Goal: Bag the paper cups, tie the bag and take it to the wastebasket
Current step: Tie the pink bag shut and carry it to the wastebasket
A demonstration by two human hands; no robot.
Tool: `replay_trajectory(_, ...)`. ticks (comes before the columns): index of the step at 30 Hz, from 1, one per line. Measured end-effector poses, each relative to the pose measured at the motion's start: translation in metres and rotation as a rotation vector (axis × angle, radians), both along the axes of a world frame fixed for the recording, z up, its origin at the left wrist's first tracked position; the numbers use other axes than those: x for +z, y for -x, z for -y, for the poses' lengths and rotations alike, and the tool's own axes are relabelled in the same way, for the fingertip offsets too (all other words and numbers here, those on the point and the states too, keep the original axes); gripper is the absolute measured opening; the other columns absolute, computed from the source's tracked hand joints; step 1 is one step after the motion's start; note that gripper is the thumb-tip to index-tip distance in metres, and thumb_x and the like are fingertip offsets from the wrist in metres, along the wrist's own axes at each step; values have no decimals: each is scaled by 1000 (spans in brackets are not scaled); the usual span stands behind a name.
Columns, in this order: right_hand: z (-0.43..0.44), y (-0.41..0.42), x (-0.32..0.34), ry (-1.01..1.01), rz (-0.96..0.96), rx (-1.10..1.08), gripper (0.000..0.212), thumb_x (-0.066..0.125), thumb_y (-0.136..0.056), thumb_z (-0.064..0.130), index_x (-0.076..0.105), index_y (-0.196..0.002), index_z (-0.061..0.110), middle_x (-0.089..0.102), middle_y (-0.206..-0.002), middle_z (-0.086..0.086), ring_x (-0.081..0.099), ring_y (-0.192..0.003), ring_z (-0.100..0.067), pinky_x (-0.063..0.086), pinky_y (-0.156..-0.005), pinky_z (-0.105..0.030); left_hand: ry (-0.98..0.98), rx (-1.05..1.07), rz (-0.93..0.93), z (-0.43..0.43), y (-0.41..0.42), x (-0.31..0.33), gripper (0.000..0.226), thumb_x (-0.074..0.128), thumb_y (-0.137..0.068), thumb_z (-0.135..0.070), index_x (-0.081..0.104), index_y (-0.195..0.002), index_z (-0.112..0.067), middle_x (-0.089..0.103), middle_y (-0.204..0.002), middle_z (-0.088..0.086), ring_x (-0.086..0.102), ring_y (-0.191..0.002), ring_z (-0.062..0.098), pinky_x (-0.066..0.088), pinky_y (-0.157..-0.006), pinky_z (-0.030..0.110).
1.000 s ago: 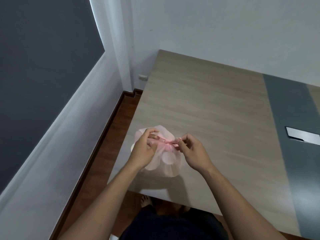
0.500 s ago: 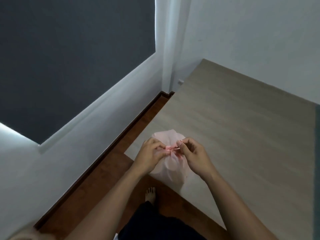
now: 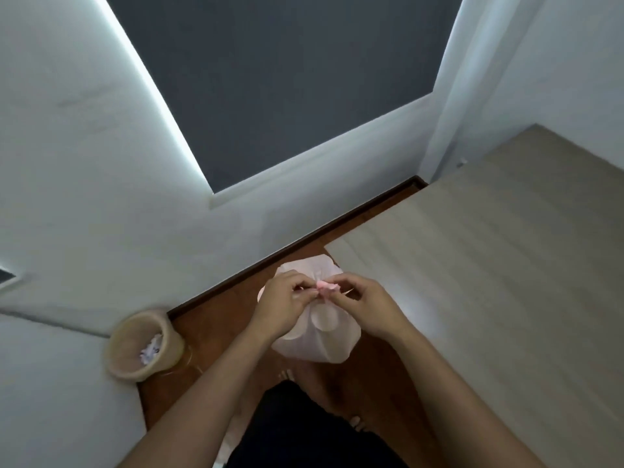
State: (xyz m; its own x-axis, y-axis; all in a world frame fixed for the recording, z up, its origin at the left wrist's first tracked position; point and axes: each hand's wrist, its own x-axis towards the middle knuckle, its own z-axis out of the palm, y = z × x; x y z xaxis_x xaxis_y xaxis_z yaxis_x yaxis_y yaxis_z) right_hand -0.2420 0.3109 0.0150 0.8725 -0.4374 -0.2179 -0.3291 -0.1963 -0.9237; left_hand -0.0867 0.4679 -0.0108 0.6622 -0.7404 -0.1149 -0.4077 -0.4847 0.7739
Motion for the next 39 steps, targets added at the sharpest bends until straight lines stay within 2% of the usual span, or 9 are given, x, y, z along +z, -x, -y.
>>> replay_trajectory(5, -56, -46, 3, 48, -10, 114, 30, 70, -102, 57, 80, -100, 28, 80, -97, 9, 76, -92, -11, 64, -85, -41, 35, 172, -24, -77, -16, 0, 13, 86, -90, -21, 87, -99, -31, 82, -98, -18, 74, -97, 4, 57, -88, 26)
replay_trajectory(8, -86, -76, 3, 46, -7, 205, 22, 75, -103, 47, 81, -99, 27, 81, -96, 7, 77, -91, -12, 64, -87, -41, 99, 282, -96, -119, -26, -2, 23, 90, -87, -15, 83, -95, -35, 81, -94, -23, 75, -92, -2, 52, -83, 13)
replay_trajectory(11, -126, -114, 2, 30, -25, 299, 20, 79, -100, 43, 83, -101, 24, 83, -96, 2, 79, -93, -22, 64, -87, -43, 140, 417, -138, -171, -42, -4, 21, 92, -86, -10, 82, -94, -26, 82, -90, -16, 73, -86, -6, 51, -77, 7)
replay_trajectory(14, -170, -152, -5, 52, -44, 370, 12, 80, -100, 36, 84, -101, 24, 85, -96, 1, 81, -93, -22, 64, -89, -44, 136, 461, -141, -223, -63, -8, 19, 91, -90, -12, 80, -94, -28, 82, -92, -12, 74, -84, -6, 53, -75, 10)
replay_trajectory(19, -254, -213, -16, 90, -93, 461, 15, 80, -99, 41, 84, -100, 27, 85, -97, 8, 80, -98, -17, 62, -92, -41, 135, 526, -149, -315, -105, -20, 25, 89, -93, -21, 75, -92, -41, 83, -96, -14, 78, -92, 4, 63, -86, 26)
replay_trajectory(26, -346, -281, -30, 93, -98, 557, 13, 79, -101, 35, 83, -102, 23, 85, -98, 5, 80, -96, -16, 62, -87, -36, 216, 654, -226, -407, -151, -39, 19, 89, -93, -17, 80, -94, -34, 84, -94, -14, 77, -89, 4, 56, -81, 14)
replay_trajectory(29, -373, -300, -41, 53, -104, 549, 11, 78, -102, 28, 82, -102, 17, 85, -98, 0, 75, -85, -4, 59, -85, -32, 220, 677, -262, -435, -167, -44, 16, 87, -95, -13, 81, -97, -28, 84, -97, -9, 77, -91, 5, 54, -80, 12)
replay_trajectory(35, -404, -330, -61, 21, -128, 555, 9, 78, -102, 26, 83, -99, 19, 84, -92, 7, 72, -82, -1, 58, -82, -26, 259, 759, -333, -468, -186, -58, 8, 84, -97, -10, 83, -103, -15, 84, -98, -8, 73, -85, -9, 53, -79, 8)
replay_trajectory(39, -414, -344, -72, 22, -107, 515, 10, 78, -102, 28, 83, -97, 21, 84, -96, 6, 73, -88, -2, 57, -83, -26, 272, 803, -370, -474, -198, -71, 11, 83, -98, -7, 82, -108, -9, 85, -106, -3, 74, -91, -5, 53, -80, 9)
